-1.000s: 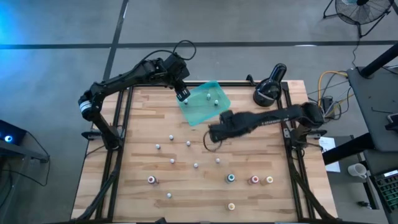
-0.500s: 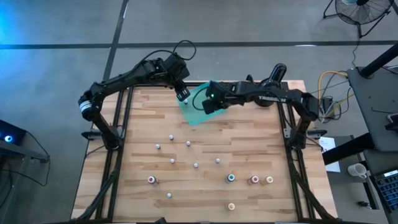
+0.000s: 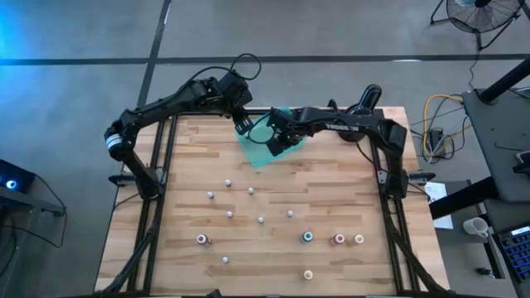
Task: Pick & Place food coloring
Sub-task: Put the red small food coloring into the green bin
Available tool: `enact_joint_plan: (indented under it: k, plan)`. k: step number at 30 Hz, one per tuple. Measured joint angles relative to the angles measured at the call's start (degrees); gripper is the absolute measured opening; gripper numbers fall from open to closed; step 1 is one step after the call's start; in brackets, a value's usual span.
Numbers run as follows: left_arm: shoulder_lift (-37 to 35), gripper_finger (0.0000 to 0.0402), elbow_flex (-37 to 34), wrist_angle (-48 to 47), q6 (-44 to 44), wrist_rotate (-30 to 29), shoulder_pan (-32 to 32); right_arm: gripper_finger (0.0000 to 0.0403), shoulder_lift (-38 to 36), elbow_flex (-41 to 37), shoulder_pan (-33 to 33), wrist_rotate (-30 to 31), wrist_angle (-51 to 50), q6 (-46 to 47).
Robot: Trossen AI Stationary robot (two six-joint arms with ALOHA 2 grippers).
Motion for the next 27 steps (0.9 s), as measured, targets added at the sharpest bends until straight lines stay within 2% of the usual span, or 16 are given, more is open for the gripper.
enact_joint_plan:
  k: [5,13,20,27]
  plan:
    - [0.0,0.0103,0.0,0.0,0.0,0.0,0.0,0.0065,2.81,-0.02,-0.33,-0.02,0.42,-3.89]
    - [0.0,0.0103,0.0,0.0,0.0,0.0,-0.01,0.0065,4.63,-0.04,-2.12,-0.09,0.9,-4.75]
    - [0.0,0.0103,0.0,0.0,0.0,0.01,0.0,0.0065,6.21,-0.04,-4.13,-5.65,1.03,-4.61]
    - [0.0,0.0103,0.0,0.01,0.0,0.0,0.0,0.0066,6.86,-0.04,-4.23,-5.79,1.1,-3.25]
